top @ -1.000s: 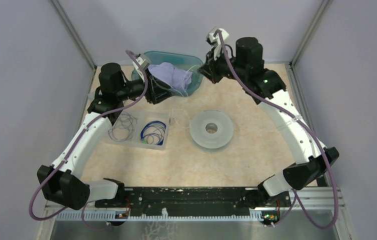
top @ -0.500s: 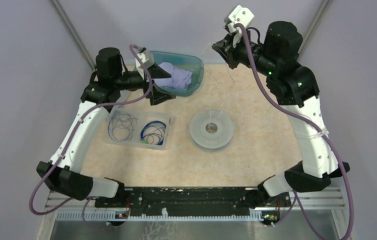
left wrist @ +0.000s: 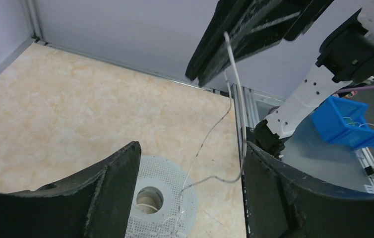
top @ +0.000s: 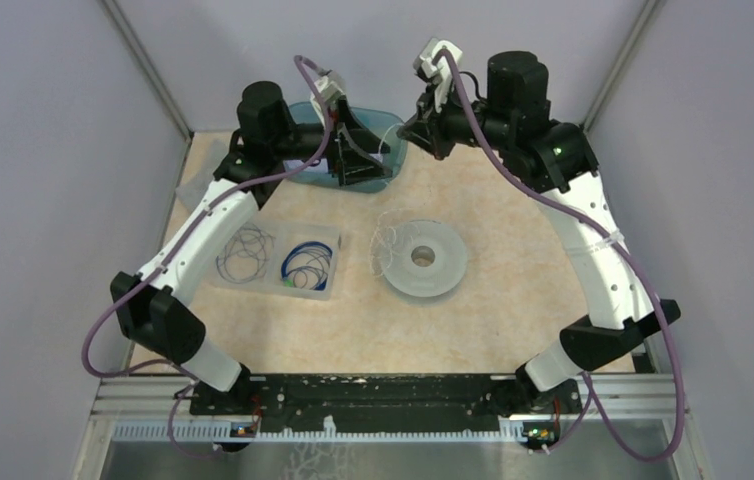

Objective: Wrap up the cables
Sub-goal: Adjust the cable.

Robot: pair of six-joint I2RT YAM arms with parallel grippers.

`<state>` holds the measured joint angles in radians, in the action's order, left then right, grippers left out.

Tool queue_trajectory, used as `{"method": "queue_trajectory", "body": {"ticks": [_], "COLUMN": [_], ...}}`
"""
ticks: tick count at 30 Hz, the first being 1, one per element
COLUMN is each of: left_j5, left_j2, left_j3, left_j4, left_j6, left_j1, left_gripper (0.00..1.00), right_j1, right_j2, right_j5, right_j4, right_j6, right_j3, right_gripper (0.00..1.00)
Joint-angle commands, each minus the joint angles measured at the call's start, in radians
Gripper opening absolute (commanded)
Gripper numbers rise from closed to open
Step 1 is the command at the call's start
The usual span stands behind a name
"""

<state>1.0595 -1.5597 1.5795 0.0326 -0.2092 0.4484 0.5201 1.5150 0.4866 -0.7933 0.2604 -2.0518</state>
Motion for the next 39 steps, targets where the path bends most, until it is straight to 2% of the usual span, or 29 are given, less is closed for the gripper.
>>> {"method": "queue_trajectory", "body": {"ticks": [1,3,7,9,13,19,24,28,30,34,39], "left_j5": [0.035,0.042,0.059,0.068,0.076,0.105,0.108,0.128,0.133,0.148,0.179], "left_j2": [-0.036,-0.049,-0.064,-0.060,-0.067,-0.063,-0.039,-0.017,-0.007,0.013,0.027], "left_j3": [0.035,0.034,0.012,0.006,0.047,0.074,0.054,0.048,0.048,0.026,0.000], "left_j4": [-0.187,-0.198,-0.240,-0.230,-0.184,-0.155,-0.167,-0.173,-0.175,-0.200,-0.253], "left_j6": [-0.169,-0.176,-0.226,-0.224,-0.243,-0.271,-0.271,-0.271,-0.274,-0.300,-0.344], "left_j1": [0.042,0.053,0.060,0.060,0.058,0.058,0.057,0.047,0.040,0.017,-0.001], "left_gripper": [0.75,0.64,0.16,0.01,0.00,0.00,0.00,0.00,0.00,0.00,0.00], "right_j1": [-0.006,-0.006,-0.006,-0.006,-0.008,-0.016,-0.035,-0.068,-0.090,-0.142,-0.184], "right_j2": [-0.004,-0.008,-0.019,-0.024,-0.028,-0.057,-0.084,-0.103,-0.112,-0.117,-0.113], "right_j5": [0.078,0.078,-0.001,-0.104,-0.236,-0.274,-0.282,-0.274,-0.274,-0.269,-0.307], "right_j4": [0.052,0.063,0.084,0.099,0.128,0.186,0.237,0.262,0.268,0.291,0.306], "right_j6": [-0.056,-0.067,-0.082,-0.083,-0.060,-0.044,-0.024,-0.016,-0.010,-0.022,-0.050], "right_j3": [0.022,0.035,0.065,0.087,0.154,0.296,0.391,0.442,0.455,0.471,0.452], "right_gripper": [0.00,0.00,0.00,0.00,0.00,0.00,0.09,0.21,0.24,0.24,0.18]}}
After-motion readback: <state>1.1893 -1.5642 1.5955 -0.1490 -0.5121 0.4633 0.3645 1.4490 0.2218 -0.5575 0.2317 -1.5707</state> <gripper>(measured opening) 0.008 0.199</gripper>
